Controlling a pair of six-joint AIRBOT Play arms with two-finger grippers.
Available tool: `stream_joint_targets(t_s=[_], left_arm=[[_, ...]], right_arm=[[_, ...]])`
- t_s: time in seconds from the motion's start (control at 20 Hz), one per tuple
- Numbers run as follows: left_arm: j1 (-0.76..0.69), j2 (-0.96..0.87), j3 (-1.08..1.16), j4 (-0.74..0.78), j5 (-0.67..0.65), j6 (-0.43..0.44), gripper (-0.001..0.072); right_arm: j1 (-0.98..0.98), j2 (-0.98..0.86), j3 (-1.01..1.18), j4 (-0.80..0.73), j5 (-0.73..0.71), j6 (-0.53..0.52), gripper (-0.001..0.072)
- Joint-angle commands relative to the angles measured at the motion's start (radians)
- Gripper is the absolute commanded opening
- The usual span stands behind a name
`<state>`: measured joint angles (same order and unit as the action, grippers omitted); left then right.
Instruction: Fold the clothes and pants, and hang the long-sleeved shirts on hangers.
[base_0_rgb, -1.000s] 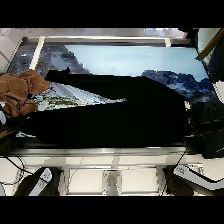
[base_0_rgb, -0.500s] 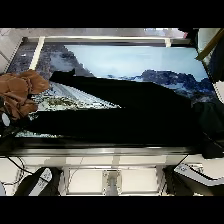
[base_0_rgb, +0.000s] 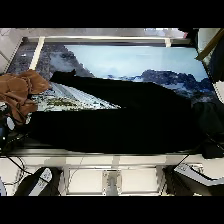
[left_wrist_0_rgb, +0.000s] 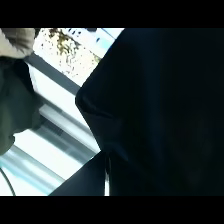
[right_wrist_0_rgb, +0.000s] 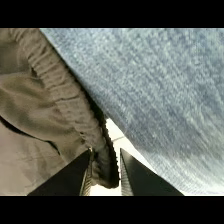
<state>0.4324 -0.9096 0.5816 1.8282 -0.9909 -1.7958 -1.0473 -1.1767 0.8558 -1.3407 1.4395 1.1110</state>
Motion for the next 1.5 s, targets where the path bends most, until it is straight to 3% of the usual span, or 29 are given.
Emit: stream_joint_targets(t_s=[0.0, 0.05, 0.1, 0.15, 0.3, 0.4, 0.5, 0.55, 0.75, 0.95, 1.0, 1.05, 1.45], left_arm=[[0.000, 0.006, -0.002, 0.026, -0.042, -0.011, 0.0060], [0.000, 0.021, 0.001, 0.026, -0.042, -0.011, 0.0296], [0.000, 0.044, 0.014, 0.026, -0.041, -0.011, 0.0580], [0.000, 0.072, 0.038, 0.026, -0.040, -0.011, 0.0701], [0.000, 0.184, 0.167, 0.011, 0.068, -0.019, 0.0704], [-0.001, 0.209, 0.261, -0.145, 0.251, -0.021, 0.0701], [-0.033, 0.118, 0.357, -0.328, 0.264, 0.102, 0.0701], [-0.063, 0.041, 0.401, -0.374, 0.232, 0.145, 0.0701], [-0.190, -0.369, 0.624, -0.583, 0.220, 0.156, 0.0700], [-0.193, -0.708, 0.832, -0.903, 0.229, 0.133, 0.0665], [-0.191, -0.757, 0.849, -0.968, 0.250, 0.136, 0.0596], [-0.188, -0.793, 0.852, -1.020, 0.291, 0.136, 0.0583], [-0.171, -0.898, 0.852, -1.075, 0.434, 0.090, 0.0539]], right_arm=[[-0.001, 0.039, 0.032, 0.010, 0.013, 0.000, 0.0204], [-0.001, 0.059, 0.052, 0.029, 0.016, 0.000, 0.0203], [-0.001, 0.079, 0.075, 0.054, 0.017, -0.001, 0.0204], [-0.001, 0.099, 0.105, 0.077, 0.016, -0.002, 0.0204], [-0.001, 0.139, 0.208, 0.170, 0.015, -0.002, 0.0204], [0.002, 0.152, 0.245, 0.335, -0.008, -0.002, 0.0204], [0.045, 0.148, 0.246, 0.512, -0.052, -0.003, 0.0203], [0.097, 0.146, 0.246, 0.531, -0.087, -0.006, 0.0204], [0.338, 0.141, 0.246, 0.492, -0.183, -0.005, 0.0204], [0.507, 0.141, 0.246, 0.465, -0.186, -0.005, 0.0204], [0.533, 0.141, 0.246, 0.446, -0.186, -0.005, 0.0204], [0.552, 0.141, 0.246, 0.430, -0.186, -0.005, 0.0203], [0.568, 0.142, 0.246, 0.417, -0.184, -0.004, 0.0203]])
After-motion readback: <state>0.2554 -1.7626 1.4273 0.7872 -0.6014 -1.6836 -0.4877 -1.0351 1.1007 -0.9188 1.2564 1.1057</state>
